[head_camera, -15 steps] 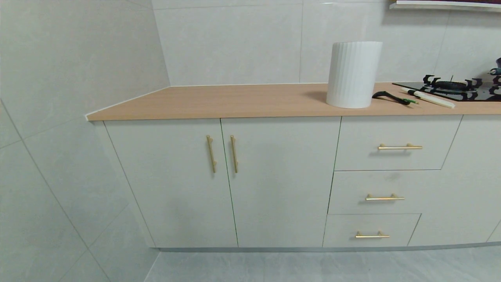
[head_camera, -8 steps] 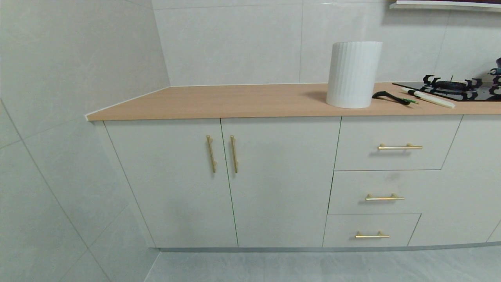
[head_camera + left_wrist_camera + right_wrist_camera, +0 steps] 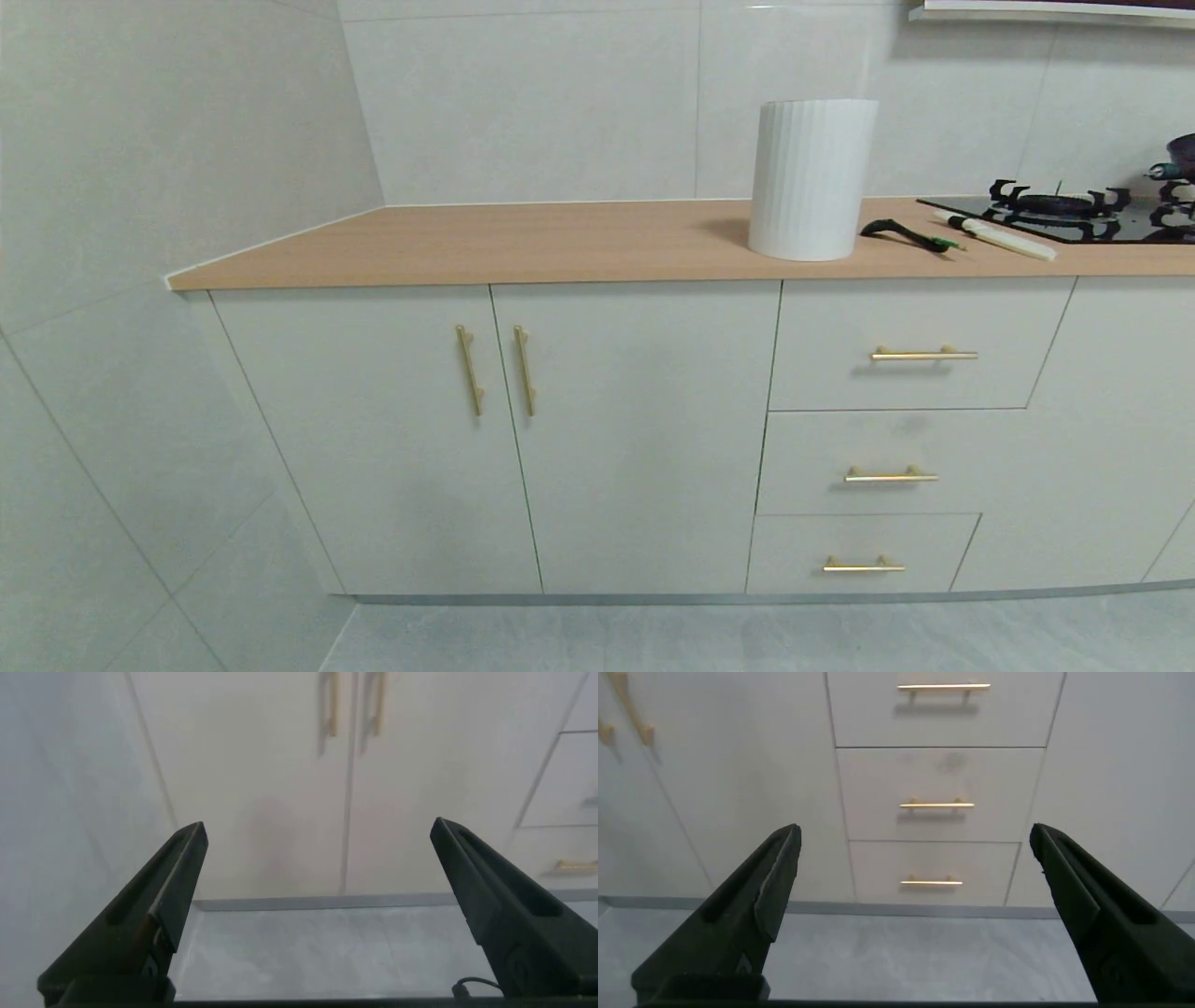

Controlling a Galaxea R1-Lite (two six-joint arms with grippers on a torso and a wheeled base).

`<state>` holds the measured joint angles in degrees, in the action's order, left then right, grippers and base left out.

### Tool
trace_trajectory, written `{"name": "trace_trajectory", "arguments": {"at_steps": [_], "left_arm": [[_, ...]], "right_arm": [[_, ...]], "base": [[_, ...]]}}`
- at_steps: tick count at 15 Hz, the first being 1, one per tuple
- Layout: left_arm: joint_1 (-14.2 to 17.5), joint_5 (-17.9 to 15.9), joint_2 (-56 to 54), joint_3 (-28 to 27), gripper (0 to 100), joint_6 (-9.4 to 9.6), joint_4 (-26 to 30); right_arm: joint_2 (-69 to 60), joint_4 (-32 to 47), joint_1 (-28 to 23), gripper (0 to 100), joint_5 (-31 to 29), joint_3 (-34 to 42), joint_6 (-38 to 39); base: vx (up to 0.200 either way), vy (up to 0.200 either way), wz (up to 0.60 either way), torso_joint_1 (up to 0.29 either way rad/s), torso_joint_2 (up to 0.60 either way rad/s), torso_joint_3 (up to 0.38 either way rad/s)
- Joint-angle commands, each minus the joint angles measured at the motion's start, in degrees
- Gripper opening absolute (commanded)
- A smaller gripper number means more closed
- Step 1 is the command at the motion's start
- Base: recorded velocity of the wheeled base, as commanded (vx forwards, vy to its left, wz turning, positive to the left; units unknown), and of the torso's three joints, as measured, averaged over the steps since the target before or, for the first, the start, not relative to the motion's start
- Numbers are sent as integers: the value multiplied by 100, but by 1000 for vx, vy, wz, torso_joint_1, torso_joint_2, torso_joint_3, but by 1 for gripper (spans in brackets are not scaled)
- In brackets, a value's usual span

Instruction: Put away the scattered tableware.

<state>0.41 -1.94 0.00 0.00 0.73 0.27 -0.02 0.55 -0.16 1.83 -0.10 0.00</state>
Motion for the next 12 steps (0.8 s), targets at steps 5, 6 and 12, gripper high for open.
{"name": "trace_trajectory", "arguments": {"at_steps": [5,6,12], "left_arm": [[2,0,0,0,100,-3,0],[2,0,0,0,100,-3,0],[2,0,0,0,100,-12,0]], "right_arm": [[11,-2,-2,100,2,1,9],[2,-2,-2,100,2,1,9],[2,-2,-2,100,2,1,18]], "base": [[0,-200,0,2,2,5],[0,-200,0,7,7,7],[0,-33,0,1,0,0]]}}
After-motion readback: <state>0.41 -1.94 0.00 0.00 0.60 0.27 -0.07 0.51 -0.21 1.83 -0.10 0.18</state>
